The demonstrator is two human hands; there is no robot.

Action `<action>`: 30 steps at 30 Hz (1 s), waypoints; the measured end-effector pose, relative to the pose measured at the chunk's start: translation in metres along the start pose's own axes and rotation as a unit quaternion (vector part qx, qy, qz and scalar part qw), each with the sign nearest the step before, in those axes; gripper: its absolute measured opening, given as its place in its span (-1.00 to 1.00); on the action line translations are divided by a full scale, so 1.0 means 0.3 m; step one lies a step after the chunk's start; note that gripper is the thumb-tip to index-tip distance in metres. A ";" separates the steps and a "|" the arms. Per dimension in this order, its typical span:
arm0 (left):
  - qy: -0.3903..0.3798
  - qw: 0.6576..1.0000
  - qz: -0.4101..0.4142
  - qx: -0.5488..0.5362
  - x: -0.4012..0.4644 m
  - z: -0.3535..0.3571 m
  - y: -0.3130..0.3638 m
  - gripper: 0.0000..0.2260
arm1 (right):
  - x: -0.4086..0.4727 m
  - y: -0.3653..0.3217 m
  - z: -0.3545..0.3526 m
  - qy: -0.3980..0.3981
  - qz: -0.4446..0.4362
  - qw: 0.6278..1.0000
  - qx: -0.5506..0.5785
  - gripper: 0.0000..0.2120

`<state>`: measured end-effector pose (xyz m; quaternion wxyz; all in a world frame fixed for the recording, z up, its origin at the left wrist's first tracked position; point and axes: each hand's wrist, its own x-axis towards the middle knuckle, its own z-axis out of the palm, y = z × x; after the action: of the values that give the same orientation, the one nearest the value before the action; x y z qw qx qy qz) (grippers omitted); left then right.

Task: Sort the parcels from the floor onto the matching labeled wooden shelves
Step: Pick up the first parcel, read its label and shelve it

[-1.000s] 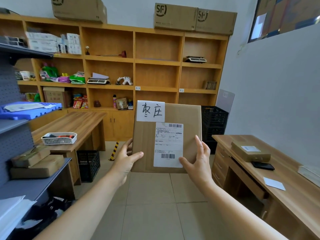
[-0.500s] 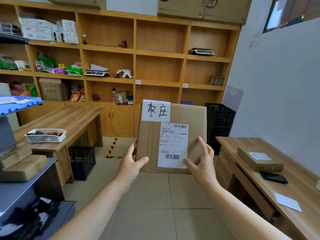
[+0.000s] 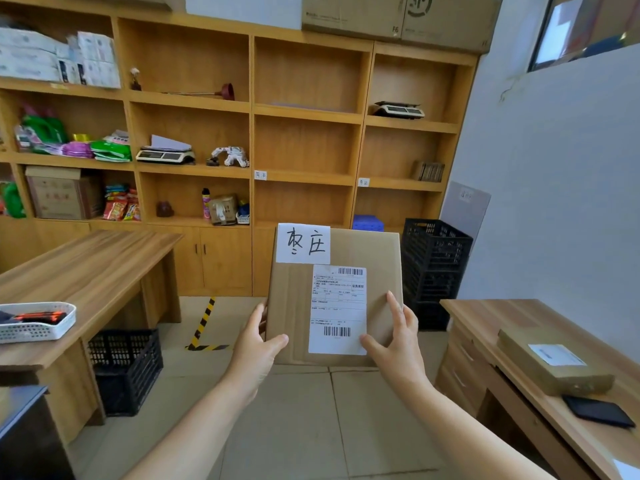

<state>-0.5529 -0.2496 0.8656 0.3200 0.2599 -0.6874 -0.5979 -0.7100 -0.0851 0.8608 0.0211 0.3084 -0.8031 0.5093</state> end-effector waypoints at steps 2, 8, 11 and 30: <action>-0.011 1.000 -0.007 -0.003 0.108 0.008 -0.023 -0.35 | 0.077 0.022 0.045 0.002 0.010 1.000 0.003 -0.20; -0.034 0.999 -0.042 -0.001 0.360 0.093 -0.090 -0.34 | 0.287 0.128 0.098 0.004 0.039 0.999 0.003 -0.21; -0.037 0.998 -0.050 0.004 0.477 0.160 -0.129 -0.34 | 0.412 0.200 0.109 -0.003 0.053 0.999 0.001 -0.20; -0.033 0.995 -0.092 0.004 1.246 0.880 -0.250 -0.35 | 1.345 0.794 -0.021 -0.066 0.069 0.995 -0.013 -0.24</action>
<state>-0.9997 -0.3643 0.8185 0.2397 0.3032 -0.6731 -0.6305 -1.1614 -0.2017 0.8125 -0.0627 0.2848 -0.8288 0.4776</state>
